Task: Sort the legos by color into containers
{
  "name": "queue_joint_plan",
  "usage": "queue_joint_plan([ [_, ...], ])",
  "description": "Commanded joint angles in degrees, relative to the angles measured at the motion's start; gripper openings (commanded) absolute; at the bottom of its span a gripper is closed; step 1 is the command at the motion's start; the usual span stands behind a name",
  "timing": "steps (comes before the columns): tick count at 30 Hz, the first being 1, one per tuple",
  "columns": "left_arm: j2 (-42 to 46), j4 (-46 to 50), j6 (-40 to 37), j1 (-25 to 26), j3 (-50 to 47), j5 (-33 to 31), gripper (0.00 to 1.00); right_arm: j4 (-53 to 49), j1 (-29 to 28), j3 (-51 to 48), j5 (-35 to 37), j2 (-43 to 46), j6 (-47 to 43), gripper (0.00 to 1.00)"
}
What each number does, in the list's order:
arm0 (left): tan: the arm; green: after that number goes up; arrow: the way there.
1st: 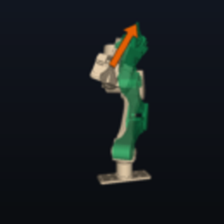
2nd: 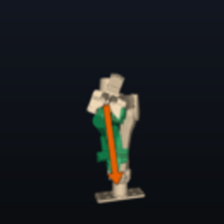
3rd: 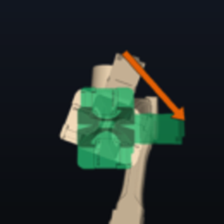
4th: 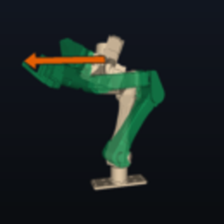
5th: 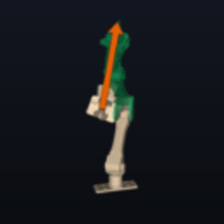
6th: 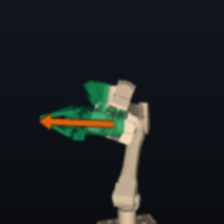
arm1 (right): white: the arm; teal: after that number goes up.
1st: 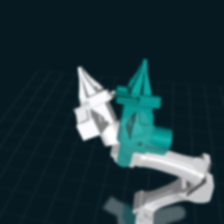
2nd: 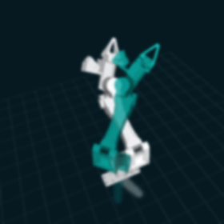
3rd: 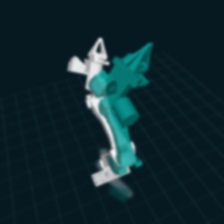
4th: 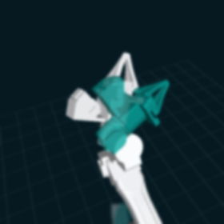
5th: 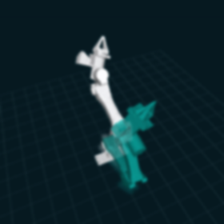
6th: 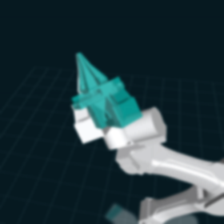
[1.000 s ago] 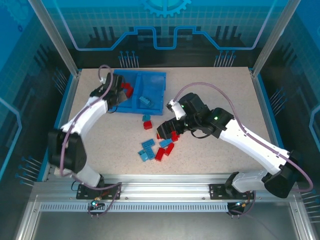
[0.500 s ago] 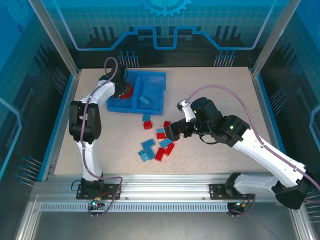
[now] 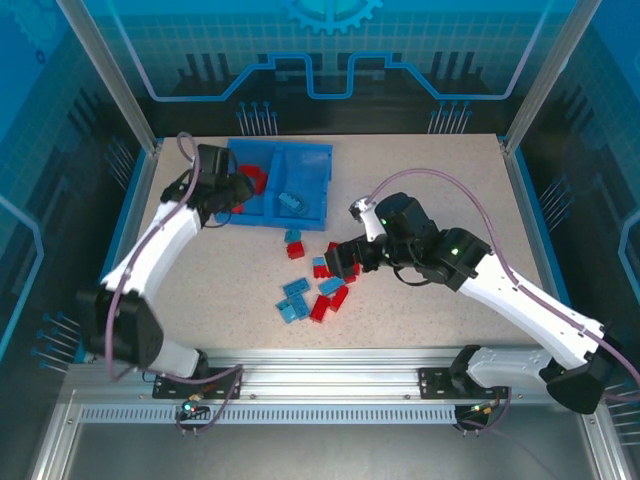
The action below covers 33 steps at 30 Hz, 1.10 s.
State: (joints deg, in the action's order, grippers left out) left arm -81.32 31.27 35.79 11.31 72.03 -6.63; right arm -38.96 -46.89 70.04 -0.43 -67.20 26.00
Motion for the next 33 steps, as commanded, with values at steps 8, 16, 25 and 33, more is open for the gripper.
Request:
queue_joint_plan([
  [8,5.58,-4.14,12.50,15.24,-15.57,-3.63,0.60,1.31,-0.34,0.46,2.18,-2.32,-0.19,1.00],
  [16,-9.79,-9.69,11.17,16.97,-11.58,-0.68,0.87,0.39,-0.30,-0.08,2.43,-1.72,0.79,1.00],
  [25,-22.52,-5.49,6.34,17.06,-3.49,-2.35,0.88,-0.19,-0.23,-1.92,4.29,1.58,1.44,1.00],
  [33,-26.81,-3.28,4.77,17.08,-2.65,0.76,0.69,0.02,-0.13,-1.84,4.18,1.12,1.42,1.00],
])
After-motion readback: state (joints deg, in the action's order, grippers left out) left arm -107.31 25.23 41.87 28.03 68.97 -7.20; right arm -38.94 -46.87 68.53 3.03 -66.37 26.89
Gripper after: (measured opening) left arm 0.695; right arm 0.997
